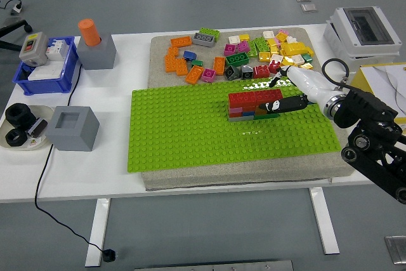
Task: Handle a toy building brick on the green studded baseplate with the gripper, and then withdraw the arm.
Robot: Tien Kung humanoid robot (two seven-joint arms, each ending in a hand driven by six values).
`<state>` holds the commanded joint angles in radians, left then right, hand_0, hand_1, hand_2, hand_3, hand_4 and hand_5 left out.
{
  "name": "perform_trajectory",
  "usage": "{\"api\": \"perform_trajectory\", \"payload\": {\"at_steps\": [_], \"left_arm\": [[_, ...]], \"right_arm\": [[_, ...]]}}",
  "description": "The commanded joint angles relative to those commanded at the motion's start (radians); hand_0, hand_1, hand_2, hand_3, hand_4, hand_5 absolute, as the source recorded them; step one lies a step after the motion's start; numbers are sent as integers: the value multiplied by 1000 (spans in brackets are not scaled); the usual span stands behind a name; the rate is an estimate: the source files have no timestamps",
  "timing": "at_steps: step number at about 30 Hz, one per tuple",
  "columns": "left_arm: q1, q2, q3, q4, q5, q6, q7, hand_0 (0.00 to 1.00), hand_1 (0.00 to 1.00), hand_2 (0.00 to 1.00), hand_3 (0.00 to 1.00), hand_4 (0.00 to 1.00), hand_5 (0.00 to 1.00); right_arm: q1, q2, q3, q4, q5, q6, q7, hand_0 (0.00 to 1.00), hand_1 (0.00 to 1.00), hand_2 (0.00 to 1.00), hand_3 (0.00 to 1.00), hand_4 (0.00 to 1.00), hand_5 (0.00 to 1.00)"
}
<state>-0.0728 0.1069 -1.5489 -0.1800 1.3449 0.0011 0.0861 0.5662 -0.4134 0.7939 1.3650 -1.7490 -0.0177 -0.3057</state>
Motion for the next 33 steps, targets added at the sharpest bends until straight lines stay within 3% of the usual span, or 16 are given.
{"api": "perform_trajectory", "payload": {"at_steps": [7, 8, 13, 14, 19, 20, 25, 26, 33], "left_arm": [[1, 0, -3, 0, 0, 0, 0, 632, 587, 562, 580, 625, 218], [2, 1, -3, 0, 0, 0, 0, 631, 587, 562, 580, 625, 218], [6, 4, -5, 0, -1, 1, 3, 631, 587, 562, 580, 625, 218], [7, 4, -4, 0, -1, 2, 3, 631, 587, 563, 580, 625, 216], [6, 5, -4, 0, 3, 1, 4, 631, 587, 563, 580, 625, 216], [5, 5, -4, 0, 5, 0, 3, 631, 587, 563, 581, 626, 218], [3, 7, -4, 0, 9, -1, 2, 631, 587, 563, 581, 626, 218], [3, 7, -5, 0, 10, -1, 1, 631, 587, 564, 581, 626, 217], [4, 5, -7, 0, 7, 0, 2, 632, 587, 564, 580, 625, 219]], "right_arm": [[-41, -25, 96, -1, 7, -49, 33, 844, 871, 910, 606, 941, 471], [-49, -29, 113, -11, -6, -59, 38, 811, 842, 882, 638, 878, 298], [-84, -31, 196, -99, -67, -104, 62, 811, 842, 882, 638, 878, 298], [-93, -26, 218, -122, -84, -113, 65, 766, 817, 863, 673, 770, 154], [-121, -10, 255, -172, -150, -135, 70, 766, 817, 863, 673, 770, 154], [-125, -5, 256, -184, -158, -138, 72, 768, 818, 862, 670, 617, 19], [-126, 12, 264, -237, -190, -148, 80, 768, 818, 862, 670, 617, 19], [-124, 13, 261, -246, -199, -149, 79, 783, 831, 866, 661, 496, 2], [-94, 7, 194, -266, -236, -145, 74, 782, 829, 866, 658, 497, 2]]}}
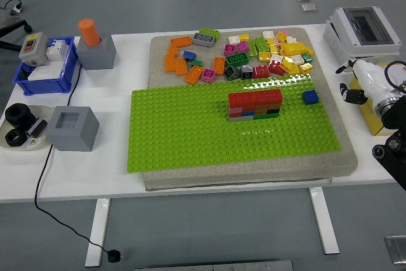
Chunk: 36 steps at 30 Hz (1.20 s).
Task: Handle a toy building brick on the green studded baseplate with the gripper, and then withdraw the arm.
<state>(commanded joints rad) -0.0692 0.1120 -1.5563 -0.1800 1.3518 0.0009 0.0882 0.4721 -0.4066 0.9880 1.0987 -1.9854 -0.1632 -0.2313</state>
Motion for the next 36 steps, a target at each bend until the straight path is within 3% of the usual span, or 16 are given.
{"api": "perform_trajectory", "payload": {"at_steps": [6, 16, 17, 22, 23, 36], "left_arm": [[-4, -2, -3, 0, 2, 0, 0, 632, 588, 563, 580, 625, 219], [-8, -3, -6, 0, 6, 0, 1, 632, 588, 563, 580, 625, 219], [-8, -4, -7, 0, 7, 0, 0, 631, 587, 563, 580, 625, 218], [-11, -4, -10, 0, 11, 0, 0, 631, 587, 563, 580, 625, 218], [-11, -4, -10, 0, 11, 0, 0, 632, 588, 564, 581, 626, 217], [-13, -1, -7, 0, 8, 0, 1, 631, 588, 564, 580, 625, 219]], "right_arm": [[38, 5, -77, -12, -7, 10, -6, 776, 822, 866, 660, 497, 2], [66, 10, -129, -12, -23, 61, -50, 772, 829, 886, 676, 543, 2], [69, 10, -132, -11, -25, 65, -54, 781, 839, 909, 727, 699, 2], [86, 9, -147, -10, -32, 84, -71, 781, 839, 909, 727, 699, 2], [90, 8, -150, -10, -32, 88, -75, 792, 849, 927, 784, 740, 11], [162, 0, -242, -53, -32, 130, -97, 796, 858, 935, 788, 744, 21]]}}
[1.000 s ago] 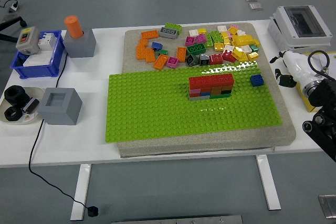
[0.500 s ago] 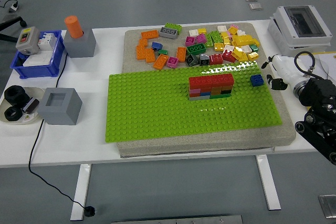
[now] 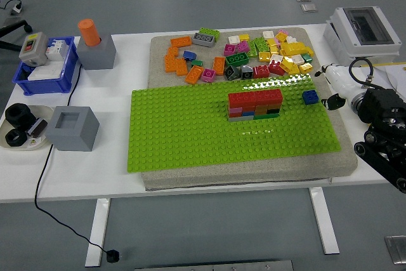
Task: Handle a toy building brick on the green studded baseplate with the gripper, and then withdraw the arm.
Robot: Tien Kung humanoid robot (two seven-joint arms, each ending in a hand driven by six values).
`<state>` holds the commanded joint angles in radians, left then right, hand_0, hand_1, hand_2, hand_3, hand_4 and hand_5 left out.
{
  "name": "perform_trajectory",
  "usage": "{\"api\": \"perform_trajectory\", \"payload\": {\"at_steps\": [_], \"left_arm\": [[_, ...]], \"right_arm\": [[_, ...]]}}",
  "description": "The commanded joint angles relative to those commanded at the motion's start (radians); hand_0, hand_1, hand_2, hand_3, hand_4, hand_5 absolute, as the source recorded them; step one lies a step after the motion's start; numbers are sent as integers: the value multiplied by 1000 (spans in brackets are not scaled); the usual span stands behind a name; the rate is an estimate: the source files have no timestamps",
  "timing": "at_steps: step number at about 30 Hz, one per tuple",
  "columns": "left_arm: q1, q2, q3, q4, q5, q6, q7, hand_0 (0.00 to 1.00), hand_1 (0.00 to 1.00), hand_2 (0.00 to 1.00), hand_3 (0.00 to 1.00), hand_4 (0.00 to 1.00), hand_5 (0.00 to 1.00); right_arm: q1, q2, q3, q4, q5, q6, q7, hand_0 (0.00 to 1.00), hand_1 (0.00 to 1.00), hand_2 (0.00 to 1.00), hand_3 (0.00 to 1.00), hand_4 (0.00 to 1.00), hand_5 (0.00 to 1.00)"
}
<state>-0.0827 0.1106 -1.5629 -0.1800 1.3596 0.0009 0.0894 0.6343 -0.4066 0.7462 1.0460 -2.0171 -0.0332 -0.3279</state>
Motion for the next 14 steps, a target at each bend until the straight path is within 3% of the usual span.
{"api": "perform_trajectory", "payload": {"at_steps": [14], "left_arm": [[-2, 1, 2, 0, -1, 0, 1, 631, 588, 563, 581, 625, 218]], "right_arm": [[38, 32, -66, -75, 42, 7, 14, 800, 860, 929, 740, 704, 23]]}}
